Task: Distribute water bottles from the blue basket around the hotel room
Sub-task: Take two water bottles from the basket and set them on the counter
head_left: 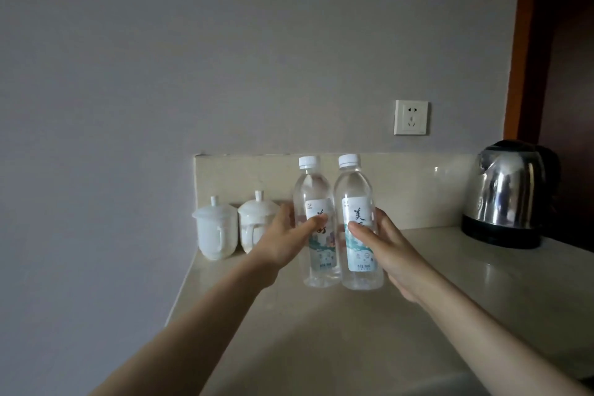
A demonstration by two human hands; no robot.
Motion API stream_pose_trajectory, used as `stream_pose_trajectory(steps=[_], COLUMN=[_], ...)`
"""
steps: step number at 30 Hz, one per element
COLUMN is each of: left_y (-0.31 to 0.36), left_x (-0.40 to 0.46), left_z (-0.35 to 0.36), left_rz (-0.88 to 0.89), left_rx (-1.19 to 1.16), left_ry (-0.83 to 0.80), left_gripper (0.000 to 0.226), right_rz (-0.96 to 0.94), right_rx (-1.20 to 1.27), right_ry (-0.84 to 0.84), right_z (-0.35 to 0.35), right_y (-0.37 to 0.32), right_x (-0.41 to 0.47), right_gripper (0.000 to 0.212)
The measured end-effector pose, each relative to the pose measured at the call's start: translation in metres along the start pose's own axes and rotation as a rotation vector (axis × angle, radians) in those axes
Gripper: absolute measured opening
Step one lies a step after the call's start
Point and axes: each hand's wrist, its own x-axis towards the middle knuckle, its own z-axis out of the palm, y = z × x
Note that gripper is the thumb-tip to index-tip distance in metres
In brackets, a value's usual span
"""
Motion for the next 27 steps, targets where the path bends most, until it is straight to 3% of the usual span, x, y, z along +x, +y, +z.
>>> stream_pose_trajectory(steps=[4, 11, 15, 18, 27], left_y=[0.001, -0.005, -0.010, -0.013, -0.022], left_x=[0.019, 0.056, 0.082, 0.102, 0.141], left_z=[0.036, 0.064, 0.071, 0.076, 0.085], left_rz=[-0.006, 0.003, 0.059, 0.090, 0.112], left_rx=[-0.011, -0.031, -0.015, -0.021, 0.048], left_ry=[0.022, 0.058, 0.031, 0.006, 0.031], left_gripper=[0.057, 0.039, 0.033, 0.013, 0.016], right_rz=[0.020, 0.051, 0.086, 0.092, 0.125], right_rx=[0.030, 0.059, 0.089, 0.075, 0.103], right_ry=[-0.021, -0.031, -0.002, 0.007, -0.007], right_z=[-0.038, -0.070, -0.081, -0.091, -0.107], right_y=[0.010, 0.023, 0.028, 0.029, 0.046], right_x=[0.015, 0.045, 0.064, 0.081, 0.123], right_gripper=[0.027, 0.027, 0.040, 0.050, 0.051])
